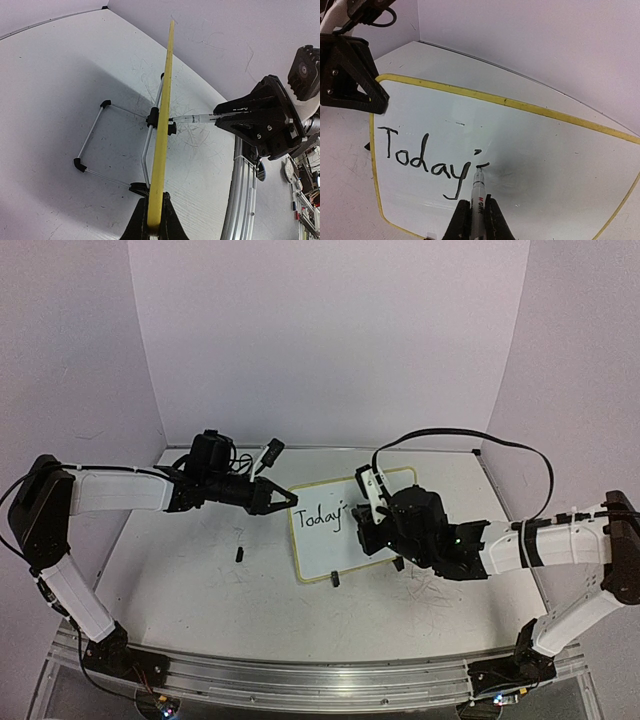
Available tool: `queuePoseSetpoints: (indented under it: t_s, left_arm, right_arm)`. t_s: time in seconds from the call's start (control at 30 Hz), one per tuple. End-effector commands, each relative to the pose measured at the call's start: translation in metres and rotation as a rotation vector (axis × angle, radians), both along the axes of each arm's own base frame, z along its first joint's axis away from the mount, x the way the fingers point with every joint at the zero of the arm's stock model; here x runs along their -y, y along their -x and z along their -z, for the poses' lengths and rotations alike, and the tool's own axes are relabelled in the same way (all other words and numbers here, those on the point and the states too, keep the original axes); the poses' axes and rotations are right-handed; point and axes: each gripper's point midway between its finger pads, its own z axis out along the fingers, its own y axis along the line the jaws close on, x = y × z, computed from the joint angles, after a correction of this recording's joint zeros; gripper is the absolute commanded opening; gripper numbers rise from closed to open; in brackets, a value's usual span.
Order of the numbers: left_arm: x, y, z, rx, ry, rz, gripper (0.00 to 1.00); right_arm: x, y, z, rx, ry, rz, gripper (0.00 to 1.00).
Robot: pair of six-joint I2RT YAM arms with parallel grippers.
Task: Write a sentence on the whiteboard
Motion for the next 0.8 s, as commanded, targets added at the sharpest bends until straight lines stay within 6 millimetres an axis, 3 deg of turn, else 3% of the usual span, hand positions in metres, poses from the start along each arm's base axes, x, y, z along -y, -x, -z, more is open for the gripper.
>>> queuePoseSetpoints:
  t_s: [0.0, 0.77]
  left_arm:
    - [-0.0036, -0.0111, -0.0277, 0.116, 0.027, -0.038, 0.00]
    - [-0.0033, -0.0110, -0.0266, 0.115, 0.026, -0.036, 0.00]
  right_arm:
    - [-0.0051, -0.0018, -0.0033, -0.008, -0.028, -0.002, 0.00]
    - [0.0046, 0.0015, 0.0014, -0.022, -0.007, 0.014, 0.00]
